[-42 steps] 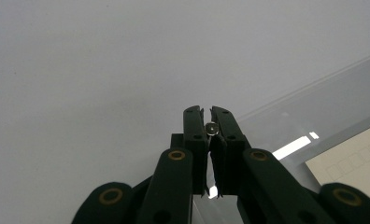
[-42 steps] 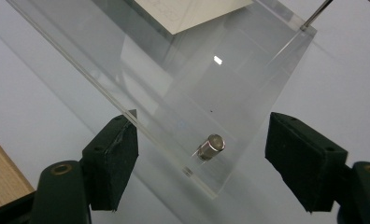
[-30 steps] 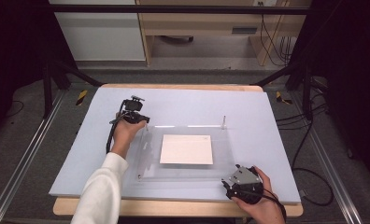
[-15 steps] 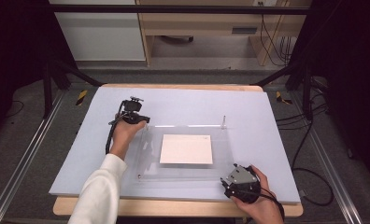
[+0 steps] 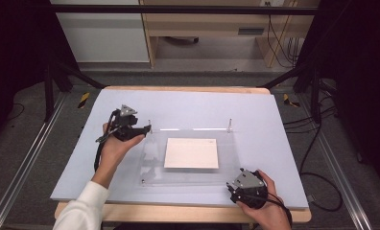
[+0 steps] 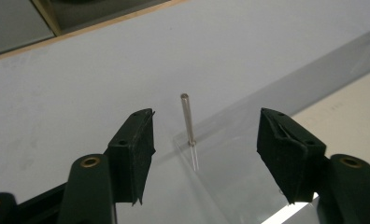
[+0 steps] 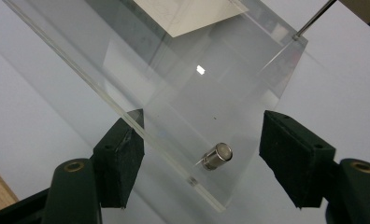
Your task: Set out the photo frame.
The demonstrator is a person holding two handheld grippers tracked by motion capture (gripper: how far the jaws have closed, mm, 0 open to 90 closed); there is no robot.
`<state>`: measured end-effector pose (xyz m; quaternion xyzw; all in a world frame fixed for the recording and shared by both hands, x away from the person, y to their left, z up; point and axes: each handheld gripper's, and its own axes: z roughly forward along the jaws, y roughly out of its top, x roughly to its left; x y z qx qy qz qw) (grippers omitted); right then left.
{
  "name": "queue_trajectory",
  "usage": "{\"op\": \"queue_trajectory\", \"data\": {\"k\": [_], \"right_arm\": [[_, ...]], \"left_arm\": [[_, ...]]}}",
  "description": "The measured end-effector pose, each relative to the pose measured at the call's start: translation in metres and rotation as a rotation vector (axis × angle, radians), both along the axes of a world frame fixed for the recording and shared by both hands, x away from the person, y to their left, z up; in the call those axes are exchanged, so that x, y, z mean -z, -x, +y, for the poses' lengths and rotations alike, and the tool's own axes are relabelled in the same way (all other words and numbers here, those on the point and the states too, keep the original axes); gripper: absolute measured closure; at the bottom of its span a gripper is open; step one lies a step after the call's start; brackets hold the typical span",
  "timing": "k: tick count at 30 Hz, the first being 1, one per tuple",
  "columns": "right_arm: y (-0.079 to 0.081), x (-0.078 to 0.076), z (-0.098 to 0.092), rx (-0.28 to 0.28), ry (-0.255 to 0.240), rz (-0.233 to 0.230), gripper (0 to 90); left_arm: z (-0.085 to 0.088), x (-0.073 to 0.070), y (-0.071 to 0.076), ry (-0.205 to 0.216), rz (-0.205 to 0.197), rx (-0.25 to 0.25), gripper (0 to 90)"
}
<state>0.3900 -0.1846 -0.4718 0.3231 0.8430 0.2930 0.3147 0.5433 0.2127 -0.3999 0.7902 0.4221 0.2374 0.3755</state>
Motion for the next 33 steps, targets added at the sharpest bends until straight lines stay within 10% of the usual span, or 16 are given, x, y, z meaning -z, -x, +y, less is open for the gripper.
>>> {"op": "queue_trajectory", "data": {"k": [10, 19, 33], "right_arm": [[0.000, 0.000, 0.000, 0.008, -0.004, 0.007, 31.2], [0.000, -0.002, 0.000, 0.015, -0.012, 0.005, 31.4], [0.000, -0.002, -0.001, 0.013, -0.018, 0.007, 31.7]], "left_arm": [[-0.002, 0.016, 0.074, -0.080, -0.089, 0.137, 17.7], [-0.014, 0.018, 0.105, -0.099, -0.143, 0.226, 11.0], [-0.025, 0.036, 0.150, -0.306, -0.225, 0.379, 17.8]]}}
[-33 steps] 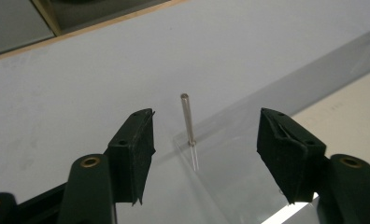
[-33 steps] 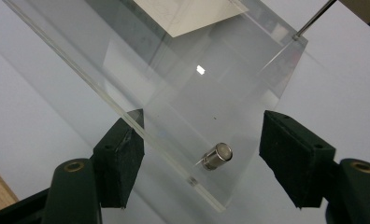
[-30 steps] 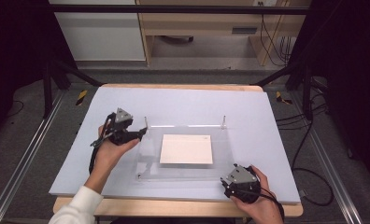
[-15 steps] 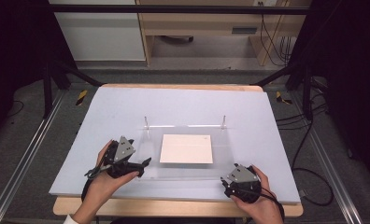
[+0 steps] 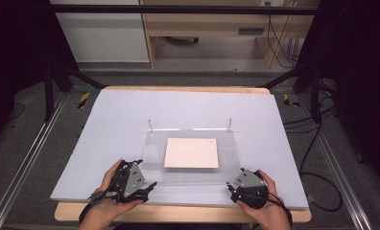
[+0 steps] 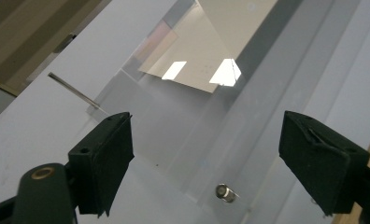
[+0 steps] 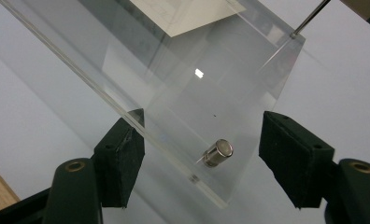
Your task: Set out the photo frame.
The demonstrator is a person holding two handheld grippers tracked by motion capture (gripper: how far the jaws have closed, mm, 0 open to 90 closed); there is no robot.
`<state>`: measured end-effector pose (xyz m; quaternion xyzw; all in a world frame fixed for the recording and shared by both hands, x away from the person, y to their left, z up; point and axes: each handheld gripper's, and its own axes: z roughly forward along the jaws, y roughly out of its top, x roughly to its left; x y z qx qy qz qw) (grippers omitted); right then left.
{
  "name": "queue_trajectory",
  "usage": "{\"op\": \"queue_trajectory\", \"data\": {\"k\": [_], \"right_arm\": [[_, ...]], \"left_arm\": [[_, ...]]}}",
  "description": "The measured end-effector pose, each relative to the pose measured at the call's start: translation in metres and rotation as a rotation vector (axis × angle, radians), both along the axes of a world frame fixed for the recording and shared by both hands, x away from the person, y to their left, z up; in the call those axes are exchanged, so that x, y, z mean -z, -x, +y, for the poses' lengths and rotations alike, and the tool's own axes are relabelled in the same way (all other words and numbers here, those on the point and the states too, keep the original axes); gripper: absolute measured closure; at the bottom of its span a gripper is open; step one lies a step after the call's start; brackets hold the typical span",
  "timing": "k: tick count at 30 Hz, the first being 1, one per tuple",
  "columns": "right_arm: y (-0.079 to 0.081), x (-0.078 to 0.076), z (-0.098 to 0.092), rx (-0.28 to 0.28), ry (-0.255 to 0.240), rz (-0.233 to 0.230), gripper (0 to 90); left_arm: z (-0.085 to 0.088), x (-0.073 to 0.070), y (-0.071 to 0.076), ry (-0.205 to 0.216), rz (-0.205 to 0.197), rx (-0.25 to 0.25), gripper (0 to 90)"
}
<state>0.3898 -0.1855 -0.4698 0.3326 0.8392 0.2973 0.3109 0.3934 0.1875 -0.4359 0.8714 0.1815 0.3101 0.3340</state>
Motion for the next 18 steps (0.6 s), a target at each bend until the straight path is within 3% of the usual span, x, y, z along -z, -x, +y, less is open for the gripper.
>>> {"op": "queue_trajectory", "data": {"k": [10, 18], "right_arm": [[0.000, -0.001, -0.001, 0.006, -0.007, -0.002, 31.8], [0.000, -0.002, -0.001, 0.006, -0.009, -0.002, 31.8]], "left_arm": [[-0.012, 0.012, 0.005, -0.116, -0.017, 0.078, 22.6], [-0.019, 0.017, 0.007, -0.171, -0.052, 0.100, 27.7]]}}
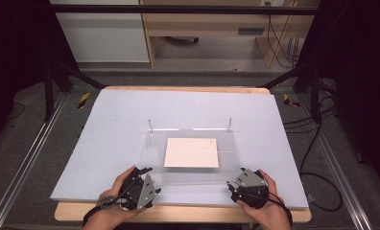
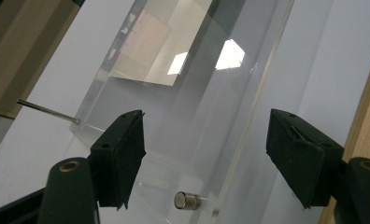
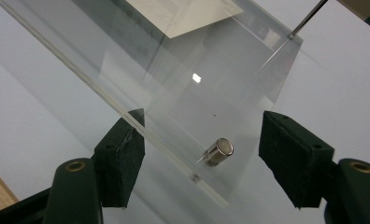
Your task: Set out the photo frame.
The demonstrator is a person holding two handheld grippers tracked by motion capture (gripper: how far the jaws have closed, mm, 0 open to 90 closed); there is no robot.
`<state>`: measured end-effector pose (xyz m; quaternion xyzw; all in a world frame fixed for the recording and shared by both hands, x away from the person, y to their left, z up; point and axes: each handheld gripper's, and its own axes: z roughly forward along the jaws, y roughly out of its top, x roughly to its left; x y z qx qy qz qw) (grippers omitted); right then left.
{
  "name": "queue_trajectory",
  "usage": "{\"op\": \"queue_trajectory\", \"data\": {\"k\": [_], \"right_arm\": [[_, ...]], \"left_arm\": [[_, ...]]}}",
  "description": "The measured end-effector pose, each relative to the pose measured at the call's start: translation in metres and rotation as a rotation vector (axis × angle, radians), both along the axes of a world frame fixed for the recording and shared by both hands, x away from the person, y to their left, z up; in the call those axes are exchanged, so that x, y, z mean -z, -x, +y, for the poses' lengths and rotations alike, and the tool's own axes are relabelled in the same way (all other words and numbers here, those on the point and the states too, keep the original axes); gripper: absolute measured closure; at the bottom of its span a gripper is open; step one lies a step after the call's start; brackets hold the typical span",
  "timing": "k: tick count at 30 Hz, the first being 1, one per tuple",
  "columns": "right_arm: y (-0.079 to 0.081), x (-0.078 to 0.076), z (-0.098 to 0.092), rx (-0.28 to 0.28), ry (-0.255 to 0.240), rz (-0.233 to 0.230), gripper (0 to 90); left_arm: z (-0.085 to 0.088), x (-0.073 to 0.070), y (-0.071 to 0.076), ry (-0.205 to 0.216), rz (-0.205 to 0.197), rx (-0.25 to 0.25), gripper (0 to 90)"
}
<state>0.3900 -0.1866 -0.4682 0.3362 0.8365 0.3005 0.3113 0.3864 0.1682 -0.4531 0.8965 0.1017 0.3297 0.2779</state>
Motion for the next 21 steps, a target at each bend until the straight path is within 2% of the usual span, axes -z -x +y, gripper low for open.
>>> {"op": "queue_trajectory", "data": {"k": [6, 13, 15, 21], "right_arm": [[0.000, 0.000, 0.000, 0.000, -0.003, 0.002, 31.8], [0.000, 0.000, 0.000, 0.000, -0.005, 0.000, 31.8], [0.000, 0.000, 0.000, 0.001, -0.005, 0.001, 31.8], [0.000, -0.001, 0.000, 0.002, -0.007, 0.001, 31.9]], "left_arm": [[-0.005, 0.002, -0.001, -0.037, -0.045, 0.003, 33.2], [-0.013, 0.008, -0.001, -0.074, -0.064, 0.020, 35.1], [-0.015, 0.009, -0.001, -0.098, -0.071, 0.021, 35.3], [-0.019, 0.009, -0.004, -0.098, -0.080, 0.005, 40.4]]}}
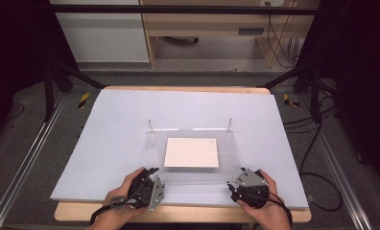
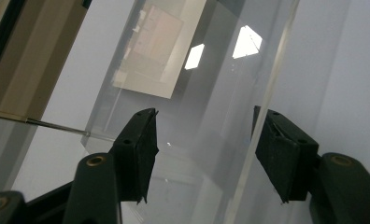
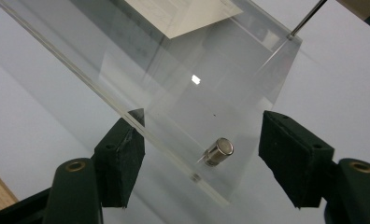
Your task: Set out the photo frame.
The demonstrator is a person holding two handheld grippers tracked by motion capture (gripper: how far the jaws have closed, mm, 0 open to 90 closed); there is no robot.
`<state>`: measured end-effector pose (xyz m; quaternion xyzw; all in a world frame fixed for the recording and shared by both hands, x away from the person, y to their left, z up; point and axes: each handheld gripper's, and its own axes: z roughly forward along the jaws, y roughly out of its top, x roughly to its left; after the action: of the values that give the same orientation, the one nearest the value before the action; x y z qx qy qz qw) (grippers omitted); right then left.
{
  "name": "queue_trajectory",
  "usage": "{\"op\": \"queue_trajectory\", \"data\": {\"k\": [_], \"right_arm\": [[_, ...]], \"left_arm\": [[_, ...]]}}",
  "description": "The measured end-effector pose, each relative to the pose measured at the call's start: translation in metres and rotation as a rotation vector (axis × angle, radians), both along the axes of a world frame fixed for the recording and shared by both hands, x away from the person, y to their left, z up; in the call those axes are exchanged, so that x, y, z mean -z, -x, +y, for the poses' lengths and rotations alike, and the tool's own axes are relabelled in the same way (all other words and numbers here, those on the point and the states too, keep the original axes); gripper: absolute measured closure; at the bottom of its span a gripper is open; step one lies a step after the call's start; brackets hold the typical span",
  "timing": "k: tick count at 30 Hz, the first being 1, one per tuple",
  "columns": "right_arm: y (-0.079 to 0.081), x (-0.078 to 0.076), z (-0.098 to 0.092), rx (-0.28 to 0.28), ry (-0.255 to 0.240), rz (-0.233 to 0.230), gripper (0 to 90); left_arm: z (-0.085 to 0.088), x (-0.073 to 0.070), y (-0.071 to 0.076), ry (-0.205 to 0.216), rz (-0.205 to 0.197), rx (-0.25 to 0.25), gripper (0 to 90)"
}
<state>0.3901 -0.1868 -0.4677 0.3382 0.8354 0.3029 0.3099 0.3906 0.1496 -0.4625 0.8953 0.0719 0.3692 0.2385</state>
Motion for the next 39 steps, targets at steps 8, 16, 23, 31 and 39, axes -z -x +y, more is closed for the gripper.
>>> {"op": "queue_trajectory", "data": {"k": [8, 16, 23, 31, 39], "right_arm": [[0.000, 0.000, 0.000, 0.002, -0.008, -0.005, 31.9], [0.000, -0.002, -0.001, 0.002, -0.022, -0.013, 32.5], [0.001, -0.004, -0.003, 0.003, -0.036, -0.023, 33.4], [0.001, -0.004, -0.003, -0.029, -0.009, -0.060, 32.3], [-0.003, -0.014, -0.006, -0.051, -0.025, -0.102, 40.3]], "left_arm": [[0.000, 0.000, 0.000, 0.008, 0.015, 0.000, 51.0], [-0.001, -0.003, 0.003, 0.013, 0.005, -0.013, 56.9], [-0.001, -0.008, 0.003, 0.047, 0.013, -0.030, 57.5], [0.002, -0.016, 0.001, 0.061, 0.008, -0.046, 59.4], [0.010, -0.033, -0.008, 0.128, 0.021, -0.068, 61.1]]}}
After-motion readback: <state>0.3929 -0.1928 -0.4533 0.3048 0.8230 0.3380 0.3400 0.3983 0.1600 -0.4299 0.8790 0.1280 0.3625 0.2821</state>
